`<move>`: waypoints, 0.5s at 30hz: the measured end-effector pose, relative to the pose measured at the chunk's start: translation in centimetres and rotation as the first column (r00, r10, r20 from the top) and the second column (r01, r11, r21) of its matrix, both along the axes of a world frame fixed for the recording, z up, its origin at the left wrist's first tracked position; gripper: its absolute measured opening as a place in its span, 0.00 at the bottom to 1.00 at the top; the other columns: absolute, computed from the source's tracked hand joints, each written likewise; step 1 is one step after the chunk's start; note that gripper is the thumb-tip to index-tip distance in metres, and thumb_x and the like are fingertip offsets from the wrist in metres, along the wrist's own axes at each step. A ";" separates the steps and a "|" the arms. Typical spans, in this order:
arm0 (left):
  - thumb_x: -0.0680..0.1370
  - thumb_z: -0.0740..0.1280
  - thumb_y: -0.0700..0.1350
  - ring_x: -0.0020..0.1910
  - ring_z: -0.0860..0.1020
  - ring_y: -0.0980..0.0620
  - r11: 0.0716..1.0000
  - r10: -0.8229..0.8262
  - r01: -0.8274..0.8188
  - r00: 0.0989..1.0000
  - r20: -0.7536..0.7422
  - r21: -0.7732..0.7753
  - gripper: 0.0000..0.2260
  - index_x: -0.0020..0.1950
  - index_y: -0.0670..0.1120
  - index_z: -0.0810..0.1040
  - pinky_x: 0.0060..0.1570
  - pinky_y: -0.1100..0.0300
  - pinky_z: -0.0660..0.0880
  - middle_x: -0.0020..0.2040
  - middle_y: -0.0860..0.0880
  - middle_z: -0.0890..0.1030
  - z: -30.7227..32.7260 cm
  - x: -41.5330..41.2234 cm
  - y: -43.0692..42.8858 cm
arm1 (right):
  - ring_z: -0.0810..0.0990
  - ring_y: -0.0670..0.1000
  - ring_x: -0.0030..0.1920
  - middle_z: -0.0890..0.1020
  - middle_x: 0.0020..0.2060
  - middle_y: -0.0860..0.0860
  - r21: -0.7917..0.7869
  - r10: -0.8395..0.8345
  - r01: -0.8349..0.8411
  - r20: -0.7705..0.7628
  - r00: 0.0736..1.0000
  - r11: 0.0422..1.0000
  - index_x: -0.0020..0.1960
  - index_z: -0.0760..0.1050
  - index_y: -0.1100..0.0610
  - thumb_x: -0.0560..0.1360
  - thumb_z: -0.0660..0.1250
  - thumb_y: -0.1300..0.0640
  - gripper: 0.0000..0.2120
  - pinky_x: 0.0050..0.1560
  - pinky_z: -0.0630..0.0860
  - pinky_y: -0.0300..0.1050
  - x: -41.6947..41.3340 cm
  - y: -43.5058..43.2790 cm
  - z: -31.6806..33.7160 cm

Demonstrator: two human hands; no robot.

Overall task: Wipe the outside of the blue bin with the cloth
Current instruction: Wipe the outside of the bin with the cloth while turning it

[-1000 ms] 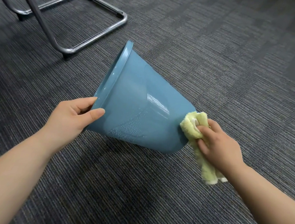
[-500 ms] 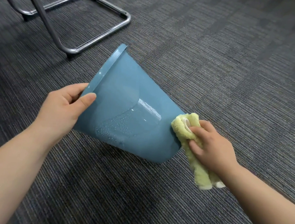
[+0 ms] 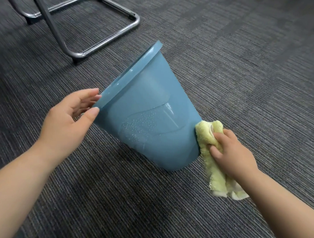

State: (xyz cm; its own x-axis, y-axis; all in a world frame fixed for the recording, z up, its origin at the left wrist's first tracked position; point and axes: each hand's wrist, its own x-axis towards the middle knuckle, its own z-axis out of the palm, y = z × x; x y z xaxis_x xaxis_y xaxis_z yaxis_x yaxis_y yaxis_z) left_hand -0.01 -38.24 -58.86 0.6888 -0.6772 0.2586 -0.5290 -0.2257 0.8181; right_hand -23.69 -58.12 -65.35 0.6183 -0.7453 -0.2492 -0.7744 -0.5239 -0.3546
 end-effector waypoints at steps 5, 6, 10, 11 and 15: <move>0.72 0.66 0.38 0.47 0.75 0.72 0.999 0.030 -0.030 1.000 0.005 0.030 0.22 0.46 0.68 0.74 0.54 0.72 0.70 0.49 0.63 0.77 -0.3 -0.2 0.2 | 0.73 0.53 0.41 0.71 0.59 0.52 -0.005 -0.037 0.037 0.044 0.998 0.999 0.56 0.72 0.54 0.74 0.59 0.53 0.12 0.30 0.63 0.42 -0.4 -0.1 0.1; 0.72 0.66 0.38 0.47 0.74 0.72 1.000 0.024 -0.024 1.000 -0.002 0.019 0.21 0.46 0.67 0.74 0.54 0.74 0.69 0.49 0.63 0.77 -0.3 -0.4 0.0 | 0.73 0.53 0.41 0.72 0.58 0.52 -0.019 -0.056 0.058 0.095 0.994 0.998 0.56 0.73 0.54 0.74 0.61 0.54 0.11 0.30 0.63 0.42 -0.5 -0.2 0.3; 0.72 0.65 0.36 0.46 0.75 0.73 1.000 -0.013 0.013 0.999 -0.043 -0.010 0.18 0.48 0.62 0.75 0.51 0.77 0.69 0.48 0.61 0.77 0.1 -1.3 -1.0 | 0.75 0.55 0.46 0.73 0.59 0.53 -0.091 -0.125 0.157 0.285 0.950 0.983 0.55 0.75 0.55 0.72 0.64 0.58 0.12 0.36 0.64 0.44 -1.0 -1.0 2.1; 0.72 0.65 0.36 0.46 0.75 0.72 1.000 -0.023 0.022 0.998 -0.063 -0.020 0.18 0.48 0.61 0.75 0.51 0.76 0.69 0.48 0.62 0.78 0.2 -1.4 -1.2 | 0.75 0.57 0.48 0.73 0.60 0.53 -0.107 -0.144 0.186 0.313 0.939 0.977 0.55 0.75 0.55 0.71 0.65 0.58 0.13 0.37 0.63 0.44 -0.9 -1.2 2.6; 0.72 0.65 0.35 0.43 0.76 0.71 0.994 -0.095 0.081 0.971 -0.221 -0.071 0.17 0.44 0.59 0.77 0.47 0.75 0.71 0.37 0.69 0.81 0.5 -1.7 -2.1 | 0.76 0.57 0.52 0.73 0.61 0.51 -0.149 -0.076 0.147 0.399 0.914 0.978 0.54 0.76 0.53 0.70 0.66 0.58 0.12 0.39 0.63 0.43 0.8 -1.0 4.7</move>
State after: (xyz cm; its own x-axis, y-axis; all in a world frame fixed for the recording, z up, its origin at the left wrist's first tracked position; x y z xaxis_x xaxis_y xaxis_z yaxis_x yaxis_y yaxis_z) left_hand -1.69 -40.34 -58.40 0.6725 -0.7251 0.1480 -0.3468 -0.1321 0.9286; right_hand -22.93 -59.10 -60.62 0.5502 -0.8245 0.1320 -0.6504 -0.5223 -0.5515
